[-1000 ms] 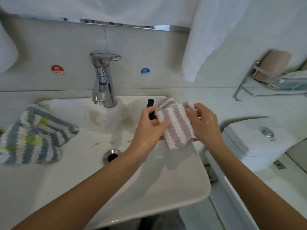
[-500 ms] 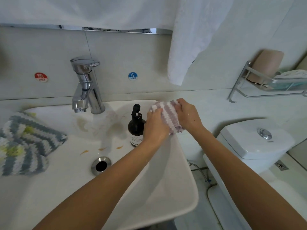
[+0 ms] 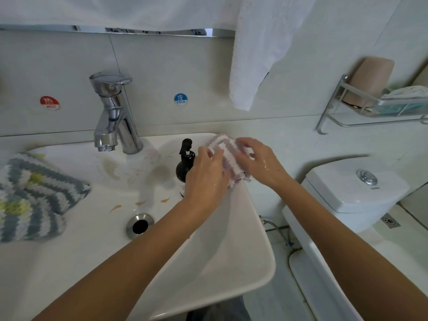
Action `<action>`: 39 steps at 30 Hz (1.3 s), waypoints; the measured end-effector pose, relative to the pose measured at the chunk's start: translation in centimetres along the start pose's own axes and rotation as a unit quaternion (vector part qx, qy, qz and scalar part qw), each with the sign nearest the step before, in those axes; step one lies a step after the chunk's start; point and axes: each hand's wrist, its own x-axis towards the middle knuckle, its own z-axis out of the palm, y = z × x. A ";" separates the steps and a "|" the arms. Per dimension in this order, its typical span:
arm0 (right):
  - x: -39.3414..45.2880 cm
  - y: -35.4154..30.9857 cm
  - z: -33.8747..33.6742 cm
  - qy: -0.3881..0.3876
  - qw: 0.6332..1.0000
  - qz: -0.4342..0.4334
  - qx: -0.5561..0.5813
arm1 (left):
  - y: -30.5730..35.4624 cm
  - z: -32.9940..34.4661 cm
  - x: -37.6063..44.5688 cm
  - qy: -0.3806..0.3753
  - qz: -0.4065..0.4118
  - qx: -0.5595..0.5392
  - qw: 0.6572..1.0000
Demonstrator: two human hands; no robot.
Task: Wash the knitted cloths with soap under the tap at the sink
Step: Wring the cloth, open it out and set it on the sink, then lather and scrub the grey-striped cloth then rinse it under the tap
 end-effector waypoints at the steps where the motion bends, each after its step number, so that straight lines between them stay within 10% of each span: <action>1: -0.5 -0.2 0.2 -0.038 0.999 -0.004 -0.009 | -0.1 0.2 0.2 -0.008 0.014 -0.011 1.000; 11: -2.1 -0.5 0.9 -0.105 0.992 0.034 0.060 | -1.2 2.2 1.8 -0.122 0.008 -0.119 0.985; 20: -5.1 -2.1 0.2 0.051 0.995 -0.085 0.014 | -4.8 -3.8 -4.2 -0.147 0.048 -0.188 0.970; 32: -5.6 -12.0 10.6 -0.234 0.940 -0.203 -0.146 | -20.8 -15.0 -11.7 0.015 -0.111 -0.025 0.993; 39: -4.2 -16.3 15.9 -0.297 0.905 -0.255 -0.166 | -25.3 -19.5 -12.8 0.045 -0.279 0.187 0.941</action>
